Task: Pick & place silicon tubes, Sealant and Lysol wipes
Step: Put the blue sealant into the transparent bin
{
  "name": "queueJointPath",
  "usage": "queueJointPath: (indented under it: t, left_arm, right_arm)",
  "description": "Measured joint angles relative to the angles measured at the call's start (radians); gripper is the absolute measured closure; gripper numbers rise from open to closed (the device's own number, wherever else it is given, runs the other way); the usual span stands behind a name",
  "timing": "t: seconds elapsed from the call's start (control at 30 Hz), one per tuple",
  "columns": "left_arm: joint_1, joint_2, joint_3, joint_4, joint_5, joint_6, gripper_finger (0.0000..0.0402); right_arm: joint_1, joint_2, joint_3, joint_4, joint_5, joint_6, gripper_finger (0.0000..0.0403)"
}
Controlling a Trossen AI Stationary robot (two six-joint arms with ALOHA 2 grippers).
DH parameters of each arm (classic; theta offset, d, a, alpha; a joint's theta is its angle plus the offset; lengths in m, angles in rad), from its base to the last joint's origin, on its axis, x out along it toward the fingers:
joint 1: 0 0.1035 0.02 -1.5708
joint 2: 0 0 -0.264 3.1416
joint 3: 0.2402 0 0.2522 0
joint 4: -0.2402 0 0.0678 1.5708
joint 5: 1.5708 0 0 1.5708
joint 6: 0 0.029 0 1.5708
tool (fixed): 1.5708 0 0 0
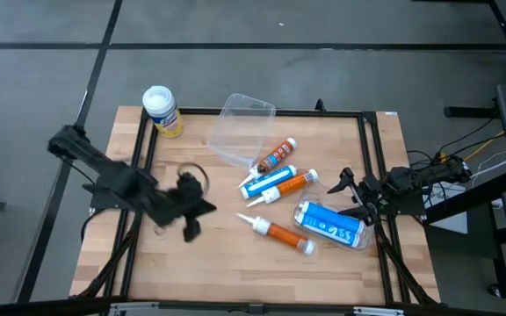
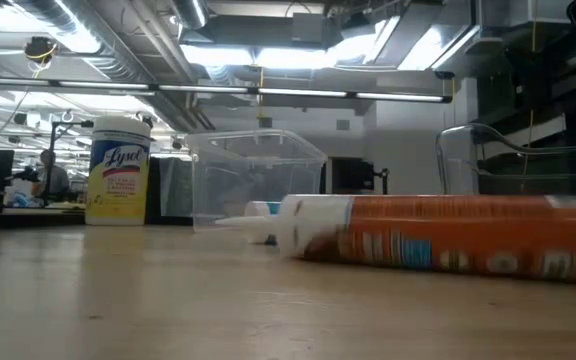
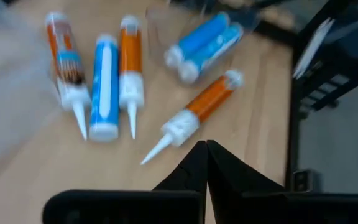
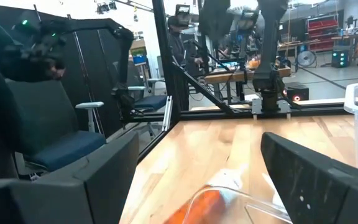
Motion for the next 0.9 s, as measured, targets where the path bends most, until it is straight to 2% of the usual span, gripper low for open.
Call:
queueJointPath:
  t: [0.3, 0.47, 0.6, 0.7, 0.83, 0.9]
  left_arm:
    - [0.049, -0.216, 0.0, 0.123, 0.004, 0.165, 0.0399]
    - [0.07, -0.288, 0.0, 0.178, 0.001, 0.237, 0.04]
    - [0.1, -0.313, -0.015, 0.222, -0.051, 0.251, 0.04]
    - [0.135, -0.33, -0.136, 0.426, -0.01, 0.295, 0.0399]
    - [0.211, -0.376, -0.405, 0.795, 0.119, 0.321, 0.04]
    - [0.263, -0.434, -0.531, 0.923, 0.13, 0.301, 0.04]
  right_arm:
    - [0.0, 0.0, 0.0, 0.002, 0.0, 0.0, 0.0066]
    - [0.0, 0.0, 0.0, 0.002, 0.001, -0.001, 0.0066]
    - [0.0, 0.0, 0.0, 0.002, 0.001, -0.001, 0.0066]
    - [0.0, 0.0, 0.0, 0.002, 0.001, -0.001, 0.0066]
    - [0.0, 0.0, 0.0, 0.004, 0.002, 0.0, 0.0066]
    - [0.0, 0.0, 0.0, 0.004, 0.002, 0.001, 0.0066]
